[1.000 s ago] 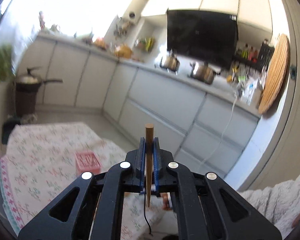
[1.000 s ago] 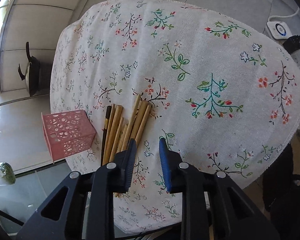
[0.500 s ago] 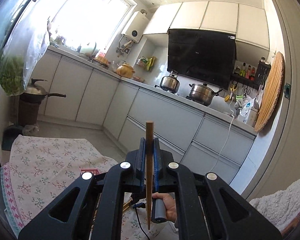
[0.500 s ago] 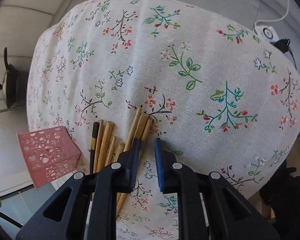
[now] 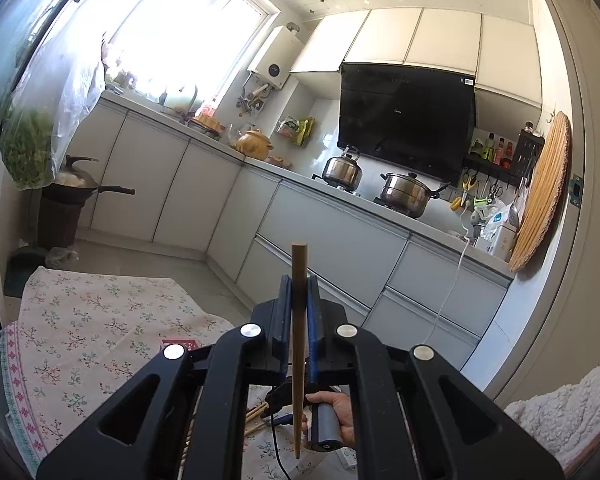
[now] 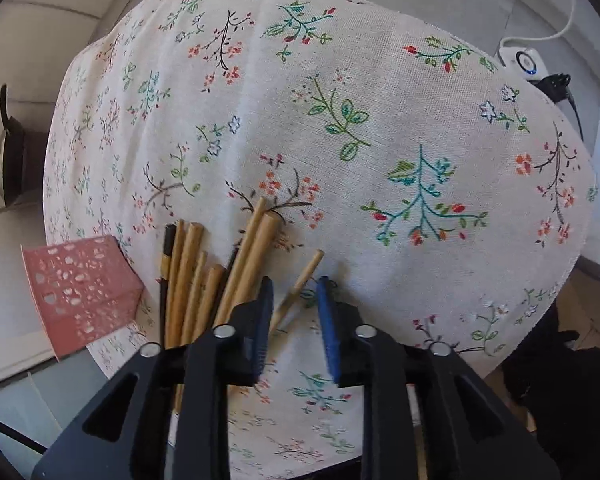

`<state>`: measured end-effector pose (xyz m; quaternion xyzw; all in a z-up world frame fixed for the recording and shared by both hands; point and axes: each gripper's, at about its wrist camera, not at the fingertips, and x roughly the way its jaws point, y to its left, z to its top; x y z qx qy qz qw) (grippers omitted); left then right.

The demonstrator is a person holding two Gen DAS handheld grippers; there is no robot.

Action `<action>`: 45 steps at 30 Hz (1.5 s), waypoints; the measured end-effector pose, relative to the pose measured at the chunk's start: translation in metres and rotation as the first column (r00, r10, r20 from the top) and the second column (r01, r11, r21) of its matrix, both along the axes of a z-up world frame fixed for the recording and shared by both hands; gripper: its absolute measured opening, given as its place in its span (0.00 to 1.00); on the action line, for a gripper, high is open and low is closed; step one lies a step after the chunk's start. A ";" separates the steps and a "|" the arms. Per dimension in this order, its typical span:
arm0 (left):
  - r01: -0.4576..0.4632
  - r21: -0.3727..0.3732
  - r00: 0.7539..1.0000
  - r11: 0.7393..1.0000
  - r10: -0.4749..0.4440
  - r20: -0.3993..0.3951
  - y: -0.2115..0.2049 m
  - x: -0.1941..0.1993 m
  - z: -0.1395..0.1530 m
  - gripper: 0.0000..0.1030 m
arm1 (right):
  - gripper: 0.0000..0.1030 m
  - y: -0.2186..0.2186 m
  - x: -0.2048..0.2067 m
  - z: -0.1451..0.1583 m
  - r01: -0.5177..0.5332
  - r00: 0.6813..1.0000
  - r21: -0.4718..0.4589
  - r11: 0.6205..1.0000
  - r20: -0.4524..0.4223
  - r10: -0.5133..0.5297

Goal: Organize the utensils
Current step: 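Lift the chopstick upright with the left tool and carry it over the pink basket, then open the left tool to drop the chopstick into the pink basket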

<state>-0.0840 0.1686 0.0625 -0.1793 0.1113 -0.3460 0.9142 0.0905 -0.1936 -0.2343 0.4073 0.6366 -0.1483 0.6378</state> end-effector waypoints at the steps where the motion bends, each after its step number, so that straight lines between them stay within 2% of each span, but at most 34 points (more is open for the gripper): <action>1: -0.004 0.000 1.000 1.000 0.004 -0.003 0.001 0.000 0.000 0.06 | 0.16 0.004 0.006 0.000 -0.004 1.000 -0.031 1.000 0.001 0.004; 3: -0.011 -0.002 1.000 1.000 0.011 -0.010 0.002 0.002 -0.001 0.06 | 0.11 0.007 0.005 0.001 -0.004 0.999 -0.063 0.998 0.033 0.006; 6: -0.023 -0.003 1.000 1.000 0.023 -0.013 0.004 0.002 -0.002 0.06 | 0.05 -0.001 -0.006 -0.003 0.051 0.994 0.012 0.999 0.096 -0.051; 8: -0.035 -0.002 0.999 0.999 0.035 -0.015 0.005 0.003 -0.002 0.06 | 0.05 -0.009 -0.018 0.004 0.053 0.988 0.036 0.998 0.146 -0.058; 10: -0.046 -0.005 0.999 0.999 0.046 -0.021 0.005 0.004 -0.003 0.06 | 0.05 -0.009 -0.027 0.021 0.029 0.978 0.032 0.999 0.205 -0.035; 13: -0.084 0.002 0.996 0.996 0.084 -0.028 0.003 0.005 -0.003 0.06 | 0.05 -0.003 -0.037 0.062 -0.030 0.948 -0.031 0.999 0.316 0.038; 17: -0.149 0.007 0.987 0.989 0.149 -0.056 0.002 0.011 -0.008 0.06 | 0.05 0.002 -0.058 0.127 -0.089 0.878 -0.141 0.986 0.456 0.145; 22: -0.227 -0.008 0.969 0.974 0.226 -0.097 0.002 0.023 -0.006 0.06 | 0.05 -0.003 -0.086 0.206 -0.081 0.752 -0.229 0.970 0.625 0.210; 24: -0.261 -0.013 0.961 0.965 0.259 -0.096 0.000 0.029 0.001 0.06 | 0.05 -0.011 -0.088 0.235 -0.063 0.700 -0.227 0.972 0.684 0.205; 28: -0.335 0.026 0.941 0.942 0.336 -0.046 -0.014 0.046 0.019 0.06 | 0.05 -0.020 -0.080 0.275 -0.028 0.622 -0.193 0.981 0.764 0.168; 33: -0.447 0.102 0.894 0.889 0.446 0.041 -0.039 0.079 0.030 0.07 | 0.05 -0.021 -0.066 0.296 0.000 0.560 -0.144 0.990 0.820 0.120; 36: -0.480 0.137 0.877 0.866 0.479 0.043 -0.050 0.108 0.023 0.07 | 0.05 -0.015 -0.050 0.297 -0.002 0.545 -0.146 0.989 0.829 0.123; 41: -0.500 0.178 0.861 0.847 0.509 -0.005 -0.057 0.150 -0.006 0.07 | 0.05 -0.002 -0.019 0.285 -0.019 0.547 -0.179 0.984 0.822 0.160; 45: -0.482 0.210 0.859 0.850 0.507 -0.080 -0.056 0.175 -0.034 0.12 | 0.05 0.009 -0.001 0.280 -0.038 0.549 -0.238 0.971 0.806 0.219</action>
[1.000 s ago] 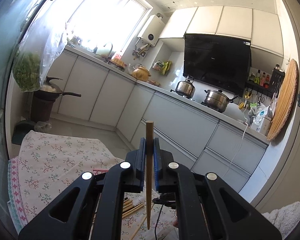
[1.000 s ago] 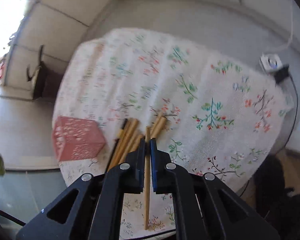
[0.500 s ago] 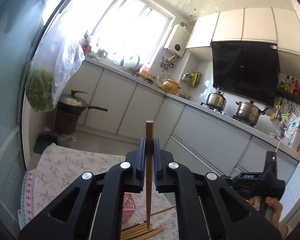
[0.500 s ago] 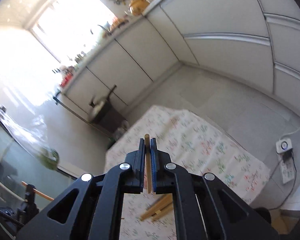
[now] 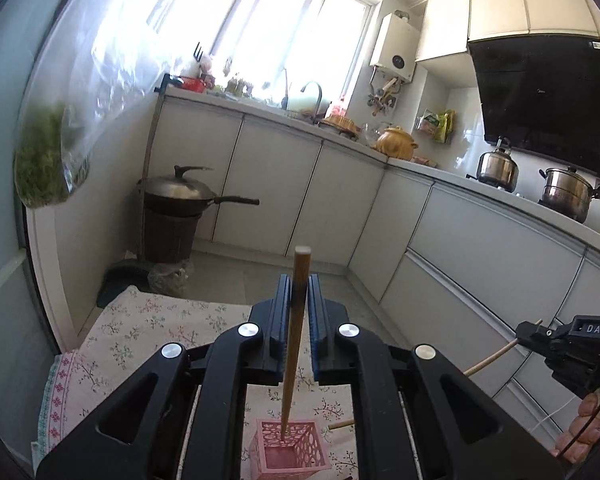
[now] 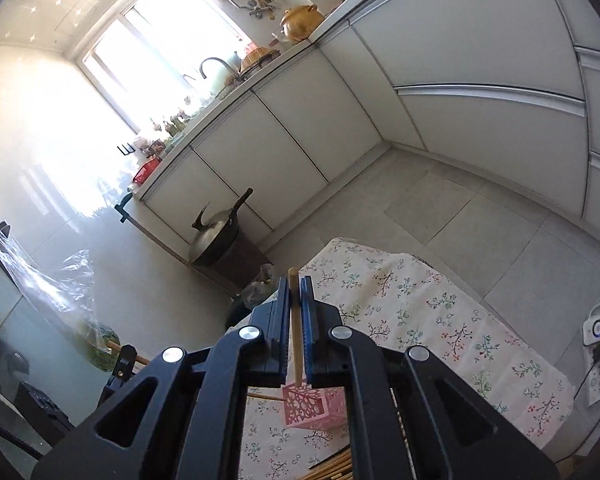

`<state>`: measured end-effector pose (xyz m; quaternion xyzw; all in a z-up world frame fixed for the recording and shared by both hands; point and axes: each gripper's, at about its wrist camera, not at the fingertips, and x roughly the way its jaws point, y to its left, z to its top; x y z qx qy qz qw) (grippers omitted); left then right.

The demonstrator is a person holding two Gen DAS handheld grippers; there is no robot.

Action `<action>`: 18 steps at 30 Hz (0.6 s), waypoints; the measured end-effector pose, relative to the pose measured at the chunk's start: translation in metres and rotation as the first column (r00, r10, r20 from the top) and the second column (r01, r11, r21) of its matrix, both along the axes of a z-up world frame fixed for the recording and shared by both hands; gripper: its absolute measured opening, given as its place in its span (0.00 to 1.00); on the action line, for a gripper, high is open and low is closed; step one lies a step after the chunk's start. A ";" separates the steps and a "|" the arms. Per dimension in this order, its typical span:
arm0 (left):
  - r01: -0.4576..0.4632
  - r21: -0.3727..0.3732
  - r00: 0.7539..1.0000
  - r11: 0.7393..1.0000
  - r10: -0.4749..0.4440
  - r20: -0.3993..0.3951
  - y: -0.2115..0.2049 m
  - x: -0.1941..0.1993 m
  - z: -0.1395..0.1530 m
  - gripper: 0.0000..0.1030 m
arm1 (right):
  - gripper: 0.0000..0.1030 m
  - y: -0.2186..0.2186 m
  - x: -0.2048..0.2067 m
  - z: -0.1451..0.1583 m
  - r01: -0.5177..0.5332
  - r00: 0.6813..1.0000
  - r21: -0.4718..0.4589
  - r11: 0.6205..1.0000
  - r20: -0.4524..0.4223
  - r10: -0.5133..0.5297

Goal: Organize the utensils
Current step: 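Open the left tool to drop the chopstick into the pink basket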

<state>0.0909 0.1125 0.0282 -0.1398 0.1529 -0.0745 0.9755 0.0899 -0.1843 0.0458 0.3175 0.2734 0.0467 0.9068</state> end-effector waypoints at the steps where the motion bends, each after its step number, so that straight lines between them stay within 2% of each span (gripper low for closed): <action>1: 0.007 -0.004 1.000 1.000 -0.007 -0.020 0.001 0.003 -0.006 0.23 | 0.05 0.003 0.003 -0.002 -0.004 1.000 -0.011 1.000 -0.002 0.004; 2: 0.007 -0.008 1.000 1.000 -0.008 -0.027 0.003 0.002 -0.008 0.33 | 0.05 0.006 0.005 -0.003 -0.009 1.000 -0.022 1.000 -0.004 0.009; 4: -0.015 -0.022 1.000 1.000 0.015 -0.014 0.010 -0.004 -0.005 0.41 | 0.05 0.011 0.007 -0.004 -0.015 1.000 -0.040 0.999 -0.002 0.015; 11: -0.082 -0.094 0.995 0.992 0.086 0.045 0.044 -0.033 0.021 0.56 | 0.05 0.034 0.011 -0.004 -0.039 0.999 -0.104 0.994 0.001 0.039; 18: -0.088 -0.077 0.996 0.993 0.089 0.014 0.047 -0.031 0.017 0.58 | 0.06 0.059 0.028 -0.017 -0.078 0.997 -0.152 0.985 -0.033 0.074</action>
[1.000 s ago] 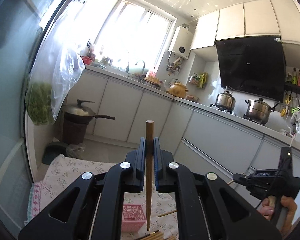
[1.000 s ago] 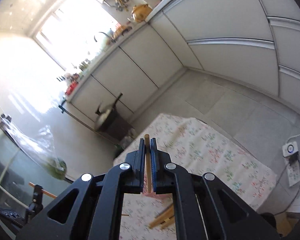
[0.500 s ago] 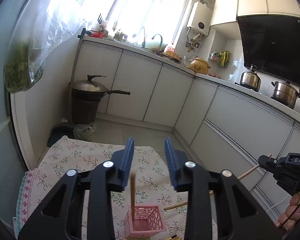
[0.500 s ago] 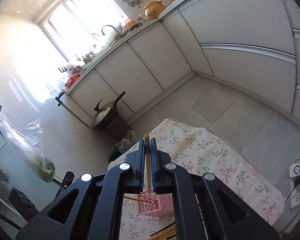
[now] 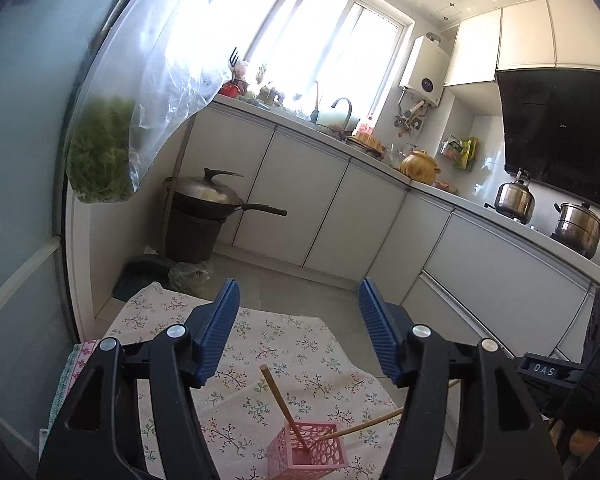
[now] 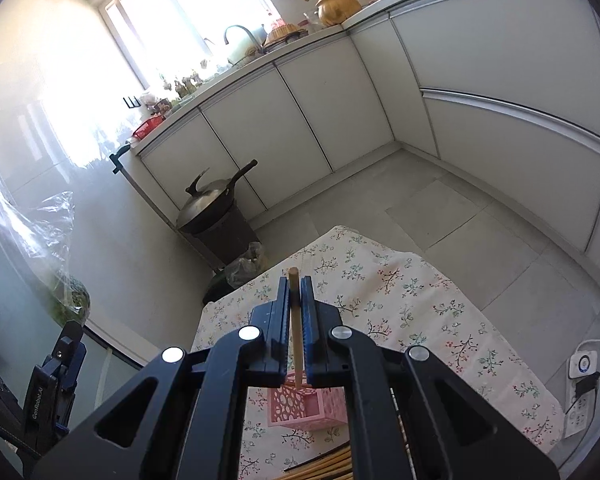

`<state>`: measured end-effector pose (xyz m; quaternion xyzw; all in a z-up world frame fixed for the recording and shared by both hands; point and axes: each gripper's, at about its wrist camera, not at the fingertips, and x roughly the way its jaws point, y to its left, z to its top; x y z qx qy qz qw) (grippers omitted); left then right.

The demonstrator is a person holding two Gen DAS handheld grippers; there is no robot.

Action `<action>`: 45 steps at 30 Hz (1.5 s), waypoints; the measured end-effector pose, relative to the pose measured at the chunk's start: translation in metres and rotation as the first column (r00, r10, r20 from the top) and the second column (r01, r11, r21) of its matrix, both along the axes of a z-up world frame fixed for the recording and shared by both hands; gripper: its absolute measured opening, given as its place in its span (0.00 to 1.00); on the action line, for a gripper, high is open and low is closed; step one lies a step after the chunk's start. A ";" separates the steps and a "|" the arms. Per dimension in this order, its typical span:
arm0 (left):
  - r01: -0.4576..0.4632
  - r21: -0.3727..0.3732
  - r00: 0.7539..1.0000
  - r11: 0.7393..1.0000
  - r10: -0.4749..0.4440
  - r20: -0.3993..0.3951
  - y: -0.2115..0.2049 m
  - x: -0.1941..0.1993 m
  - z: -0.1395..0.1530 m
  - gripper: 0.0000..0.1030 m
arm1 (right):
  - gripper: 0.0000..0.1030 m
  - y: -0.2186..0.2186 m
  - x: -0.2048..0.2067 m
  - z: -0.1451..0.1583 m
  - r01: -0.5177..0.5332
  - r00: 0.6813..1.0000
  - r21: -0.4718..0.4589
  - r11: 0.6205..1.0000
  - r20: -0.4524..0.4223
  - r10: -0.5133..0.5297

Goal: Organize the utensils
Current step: 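Open the left tool to drop the chopstick into the pink basket, then raise the left tool back away from the basket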

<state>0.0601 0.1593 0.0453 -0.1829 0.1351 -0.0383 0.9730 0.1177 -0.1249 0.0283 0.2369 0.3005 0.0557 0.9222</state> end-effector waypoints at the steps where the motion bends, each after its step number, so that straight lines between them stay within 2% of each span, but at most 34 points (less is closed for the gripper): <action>1: 0.007 0.004 1.000 1.000 -0.007 -0.008 -0.002 0.000 -0.001 0.58 | 0.09 0.002 0.004 -0.005 -0.010 1.000 0.004 1.000 -0.007 0.010; 4: 0.034 0.038 0.999 0.999 -0.032 -0.034 -0.013 0.004 -0.003 0.58 | 0.09 0.002 0.013 -0.018 -0.011 0.999 0.035 0.999 -0.045 0.013; 7: 0.054 0.089 0.998 0.995 -0.050 -0.041 -0.025 0.002 -0.002 0.59 | 0.09 0.002 0.008 -0.015 -0.008 0.999 0.017 1.000 -0.034 0.008; 17: 0.098 0.204 0.993 0.974 -0.082 -0.086 -0.059 0.000 -0.005 0.68 | 0.13 0.016 -0.028 -0.005 -0.010 0.999 -0.173 0.985 0.032 0.016; 19: 0.103 0.224 0.992 0.969 -0.085 -0.089 -0.064 -0.003 -0.006 0.70 | 0.25 0.019 -0.036 -0.003 -0.006 0.998 -0.209 0.978 0.053 0.018; 21: 0.108 0.233 0.991 0.966 -0.087 -0.099 -0.066 -0.003 -0.007 0.73 | 0.32 0.022 -0.045 -0.002 0.001 0.997 -0.237 0.972 0.073 0.017; 23: 0.106 0.235 0.990 0.966 -0.081 -0.111 -0.066 -0.004 -0.009 0.77 | 0.32 0.023 -0.050 -0.002 -0.002 0.997 -0.258 0.966 0.079 0.023; 26: 0.109 0.231 0.988 0.967 -0.081 -0.129 -0.066 -0.007 -0.011 0.79 | 0.40 0.024 -0.058 -0.004 0.003 0.996 -0.285 0.959 0.087 0.023; 28: 0.105 0.234 0.988 0.966 -0.075 -0.134 -0.065 -0.010 -0.012 0.84 | 0.54 0.023 -0.064 -0.005 0.012 0.995 -0.293 0.956 0.101 0.018; 38: 0.107 0.261 0.988 0.959 -0.074 -0.134 -0.069 -0.026 -0.014 0.92 | 0.68 0.010 -0.084 -0.012 0.048 0.995 -0.306 0.951 0.094 -0.019; 40: 0.109 0.269 0.988 0.957 -0.074 -0.135 -0.069 -0.028 -0.014 0.93 | 0.78 0.006 -0.089 -0.013 0.067 0.994 -0.306 0.950 0.106 -0.036; 45: 0.121 0.286 0.985 0.951 -0.080 -0.151 -0.071 -0.033 -0.016 0.93 | 0.89 -0.005 -0.099 -0.015 0.095 0.992 -0.286 0.954 0.103 -0.068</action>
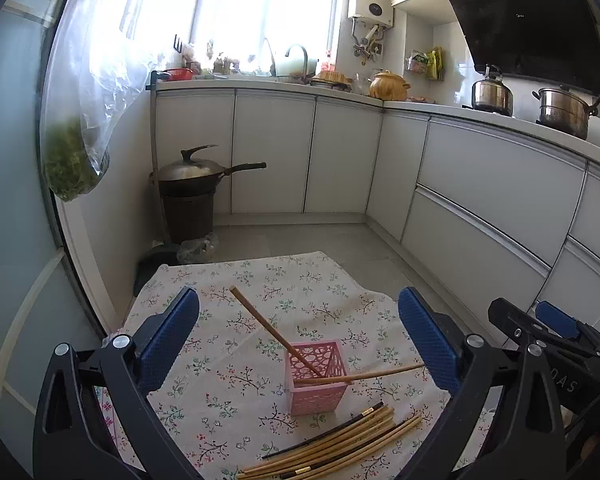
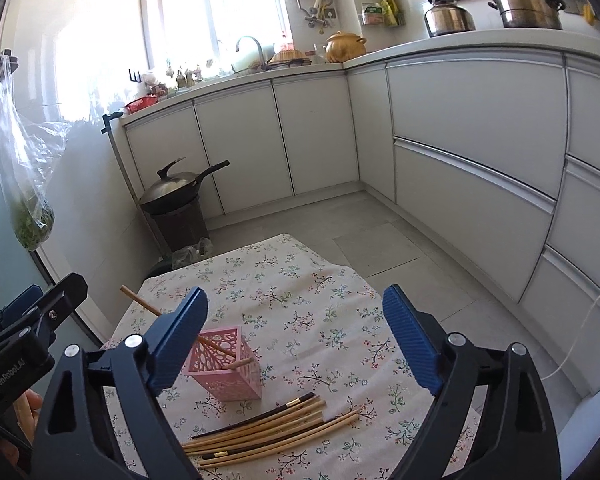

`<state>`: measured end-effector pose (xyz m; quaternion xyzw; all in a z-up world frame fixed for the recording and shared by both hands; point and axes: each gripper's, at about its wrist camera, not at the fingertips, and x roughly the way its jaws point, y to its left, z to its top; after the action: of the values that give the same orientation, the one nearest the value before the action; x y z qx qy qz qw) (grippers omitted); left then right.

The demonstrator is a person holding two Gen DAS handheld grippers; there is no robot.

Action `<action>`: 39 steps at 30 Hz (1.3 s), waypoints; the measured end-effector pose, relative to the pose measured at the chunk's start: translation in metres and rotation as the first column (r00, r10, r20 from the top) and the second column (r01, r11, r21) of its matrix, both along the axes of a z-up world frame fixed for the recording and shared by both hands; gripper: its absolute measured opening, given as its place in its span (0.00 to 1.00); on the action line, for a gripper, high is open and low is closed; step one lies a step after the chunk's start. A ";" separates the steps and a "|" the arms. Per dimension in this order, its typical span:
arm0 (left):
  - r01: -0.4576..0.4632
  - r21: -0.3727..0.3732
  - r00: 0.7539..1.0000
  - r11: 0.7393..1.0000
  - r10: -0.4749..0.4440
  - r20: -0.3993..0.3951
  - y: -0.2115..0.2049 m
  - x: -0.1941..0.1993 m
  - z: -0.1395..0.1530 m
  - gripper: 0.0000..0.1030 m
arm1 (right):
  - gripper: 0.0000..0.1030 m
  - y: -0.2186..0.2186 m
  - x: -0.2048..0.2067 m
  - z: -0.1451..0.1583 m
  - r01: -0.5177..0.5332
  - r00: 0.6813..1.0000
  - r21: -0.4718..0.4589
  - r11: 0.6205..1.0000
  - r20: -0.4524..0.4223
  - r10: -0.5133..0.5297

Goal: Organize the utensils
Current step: 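Raise the left tool back away from the basket, then lower the left tool onto the chopstick row and close on one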

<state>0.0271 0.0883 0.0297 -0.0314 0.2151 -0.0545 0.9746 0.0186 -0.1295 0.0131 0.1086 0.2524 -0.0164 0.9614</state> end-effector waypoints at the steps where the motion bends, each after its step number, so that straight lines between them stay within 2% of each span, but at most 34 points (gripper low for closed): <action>1: 0.002 0.004 1.000 1.000 -0.002 -0.003 -0.001 0.000 0.000 0.93 | 0.92 -0.002 -0.002 0.000 0.004 1.000 0.003 1.000 -0.001 -0.004; 17: 0.052 0.097 0.997 0.994 -0.046 -0.057 -0.018 0.000 -0.018 0.93 | 0.93 -0.017 -0.020 -0.008 0.009 0.998 0.021 1.000 -0.056 -0.008; 20: 0.110 0.121 0.990 0.986 -0.098 -0.100 -0.027 0.004 -0.028 0.93 | 0.93 -0.029 -0.027 -0.013 0.023 0.996 0.052 0.998 -0.089 -0.018; 24: 0.247 0.172 0.953 0.954 -0.206 -0.224 -0.046 0.011 -0.052 0.93 | 0.93 -0.063 -0.040 -0.029 0.096 0.981 0.150 0.984 -0.181 -0.068; 26: 0.339 0.204 0.914 0.919 -0.270 -0.302 -0.061 0.012 -0.070 0.93 | 0.93 -0.079 -0.043 -0.036 0.141 0.969 0.188 0.972 -0.229 -0.096; 28: 0.448 0.216 0.853 0.867 -0.343 -0.394 -0.078 0.010 -0.092 0.93 | 0.93 -0.096 -0.046 -0.039 0.183 0.960 0.219 0.958 -0.251 -0.126; 30: 0.574 0.200 0.756 0.794 -0.420 -0.502 -0.097 0.005 -0.118 0.93 | 0.93 -0.109 -0.050 -0.037 0.218 0.956 0.235 0.947 -0.248 -0.158; 31: 0.620 0.192 0.717 0.761 -0.449 -0.534 -0.105 0.002 -0.128 0.93 | 0.93 -0.116 -0.052 -0.036 0.238 0.953 0.246 0.940 -0.245 -0.177; 32: 0.680 0.178 0.662 0.712 -0.490 -0.568 -0.116 -0.002 -0.141 0.93 | 0.93 -0.122 -0.054 -0.035 0.250 0.951 0.258 0.933 -0.244 -0.188; 35: 0.799 0.120 0.521 0.590 -0.577 -0.630 -0.138 -0.008 -0.168 0.93 | 0.93 -0.137 -0.056 -0.035 0.266 0.949 0.314 0.911 -0.250 -0.191; 36: 0.822 0.104 0.486 0.561 -0.592 -0.643 -0.142 -0.009 -0.174 0.93 | 0.93 -0.140 -0.057 -0.035 0.266 0.949 0.330 0.906 -0.255 -0.186; 37: 0.837 0.091 0.458 0.540 -0.599 -0.657 -0.147 -0.007 -0.181 0.93 | 0.93 -0.143 -0.057 -0.035 0.265 0.949 0.343 0.901 -0.260 -0.180; 39: 0.847 0.057 0.423 0.529 -0.604 -0.676 -0.156 0.002 -0.194 0.93 | 0.93 -0.149 -0.058 -0.036 0.264 0.947 0.362 0.894 -0.271 -0.170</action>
<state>0.0287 -0.0679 -0.1647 0.2469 0.4979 -0.4234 0.7154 -0.0396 -0.2782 -0.0233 0.3244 0.3474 -0.0858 0.8756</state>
